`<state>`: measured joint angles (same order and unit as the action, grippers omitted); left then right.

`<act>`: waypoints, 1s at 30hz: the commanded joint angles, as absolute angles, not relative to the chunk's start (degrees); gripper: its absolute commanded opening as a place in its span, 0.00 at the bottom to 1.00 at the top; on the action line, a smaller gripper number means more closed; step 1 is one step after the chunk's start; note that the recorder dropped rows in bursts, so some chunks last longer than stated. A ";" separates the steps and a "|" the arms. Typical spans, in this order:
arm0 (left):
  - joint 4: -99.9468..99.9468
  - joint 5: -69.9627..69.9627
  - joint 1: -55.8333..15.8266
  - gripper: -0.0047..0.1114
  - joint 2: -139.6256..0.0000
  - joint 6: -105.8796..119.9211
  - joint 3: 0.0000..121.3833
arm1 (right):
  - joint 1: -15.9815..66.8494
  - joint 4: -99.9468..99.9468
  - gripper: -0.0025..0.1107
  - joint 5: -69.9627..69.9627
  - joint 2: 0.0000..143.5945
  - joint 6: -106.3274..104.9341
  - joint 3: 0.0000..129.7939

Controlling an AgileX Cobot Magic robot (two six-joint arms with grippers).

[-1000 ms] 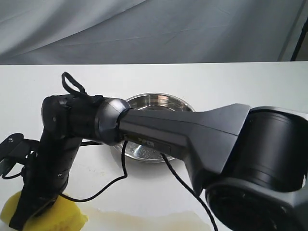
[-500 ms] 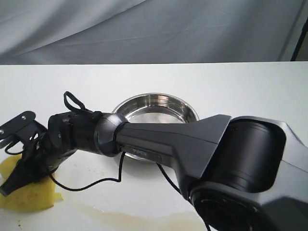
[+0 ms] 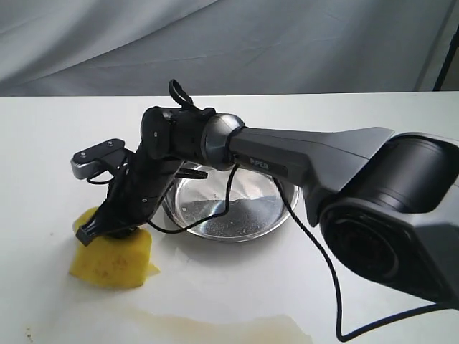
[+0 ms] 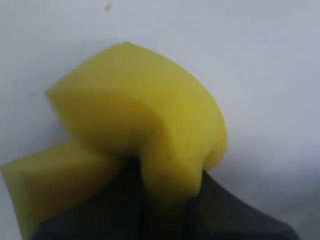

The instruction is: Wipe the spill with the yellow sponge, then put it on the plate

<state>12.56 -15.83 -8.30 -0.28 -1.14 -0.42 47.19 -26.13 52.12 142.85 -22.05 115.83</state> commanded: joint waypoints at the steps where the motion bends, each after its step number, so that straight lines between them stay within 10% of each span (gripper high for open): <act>1: 12.50 -15.22 -8.61 0.04 0.00 -1.47 0.00 | 47.42 -23.04 0.02 69.96 144.30 -25.47 114.72; 30: 12.50 -15.22 -8.61 0.04 0.00 -1.47 0.00 | 56.71 -7.90 0.02 69.96 141.46 -30.00 113.49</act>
